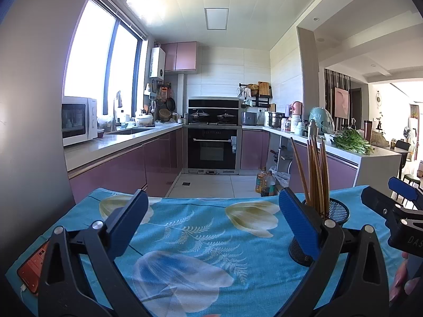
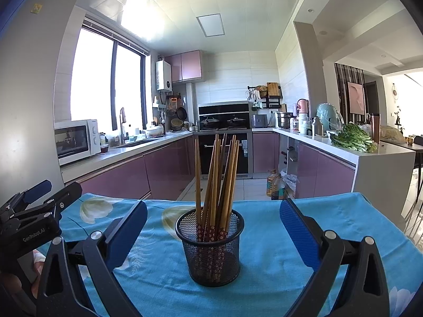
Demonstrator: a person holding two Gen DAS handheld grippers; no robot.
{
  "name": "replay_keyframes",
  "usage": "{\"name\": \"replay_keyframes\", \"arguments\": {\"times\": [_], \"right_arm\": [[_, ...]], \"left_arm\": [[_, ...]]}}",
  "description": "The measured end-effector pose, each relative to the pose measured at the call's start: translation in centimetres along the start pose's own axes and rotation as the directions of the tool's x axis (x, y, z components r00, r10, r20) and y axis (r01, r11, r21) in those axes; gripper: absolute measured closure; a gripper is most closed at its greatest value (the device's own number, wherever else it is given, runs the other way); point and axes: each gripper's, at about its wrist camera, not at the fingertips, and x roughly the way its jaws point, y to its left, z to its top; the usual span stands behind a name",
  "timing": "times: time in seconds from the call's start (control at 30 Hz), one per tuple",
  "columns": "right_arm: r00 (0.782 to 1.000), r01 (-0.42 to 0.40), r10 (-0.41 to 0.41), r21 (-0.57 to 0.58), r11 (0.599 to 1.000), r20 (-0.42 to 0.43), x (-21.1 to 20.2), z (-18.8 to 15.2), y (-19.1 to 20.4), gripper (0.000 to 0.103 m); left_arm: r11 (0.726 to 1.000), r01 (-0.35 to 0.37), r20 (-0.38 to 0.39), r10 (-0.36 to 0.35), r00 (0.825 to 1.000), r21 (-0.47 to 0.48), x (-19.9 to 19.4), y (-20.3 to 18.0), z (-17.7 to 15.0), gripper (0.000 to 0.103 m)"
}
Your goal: Organize utensils
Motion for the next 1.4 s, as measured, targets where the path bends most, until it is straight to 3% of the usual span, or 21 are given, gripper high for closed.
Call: {"name": "replay_keyframes", "arguments": {"times": [1.4], "right_arm": [[1.000, -0.005, 0.005, 0.000, 1.000, 0.002, -0.06, 0.06, 0.71, 0.006]], "left_arm": [[1.000, 0.001, 0.001, -0.001, 1.000, 0.000, -0.14, 0.07, -0.01, 0.005]]}}
